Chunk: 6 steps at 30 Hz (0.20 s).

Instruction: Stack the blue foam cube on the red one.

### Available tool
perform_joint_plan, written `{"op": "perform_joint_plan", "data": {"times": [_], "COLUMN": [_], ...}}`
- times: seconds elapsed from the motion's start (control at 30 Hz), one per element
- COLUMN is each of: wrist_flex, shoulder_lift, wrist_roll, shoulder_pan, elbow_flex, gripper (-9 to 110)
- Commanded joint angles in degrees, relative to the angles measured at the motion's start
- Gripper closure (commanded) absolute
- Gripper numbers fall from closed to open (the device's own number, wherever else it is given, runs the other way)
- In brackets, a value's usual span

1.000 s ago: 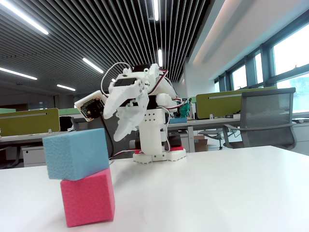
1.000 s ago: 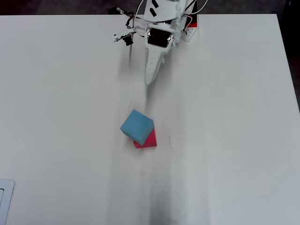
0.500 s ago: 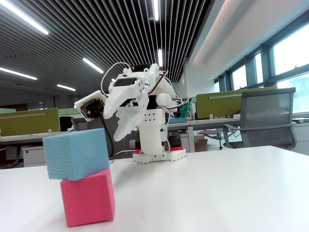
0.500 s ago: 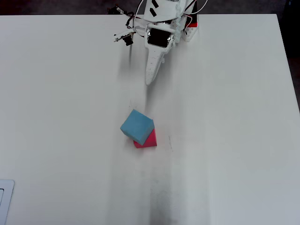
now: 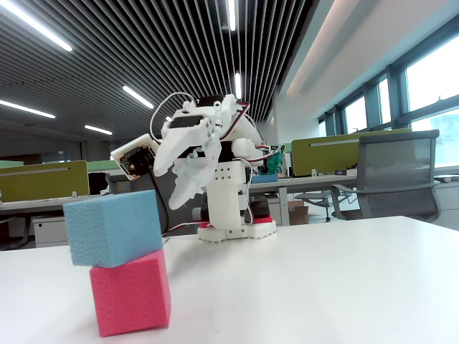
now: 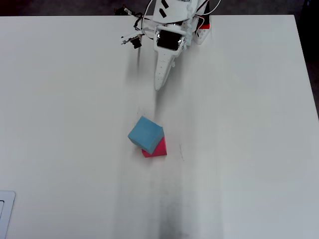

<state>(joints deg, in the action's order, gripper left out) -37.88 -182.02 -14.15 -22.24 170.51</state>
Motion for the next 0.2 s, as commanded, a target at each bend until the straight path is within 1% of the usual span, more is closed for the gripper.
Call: {"op": "perform_joint_plan", "data": {"times": [0.0, 0.17], "wrist_flex": [0.35, 0.35], "shoulder_lift": [-0.53, -0.53], "wrist_roll": [-0.18, -0.18], "shoulder_pan": [0.35, 0.35], "elbow_flex": [-0.35, -0.35], "gripper": [80, 80]}}
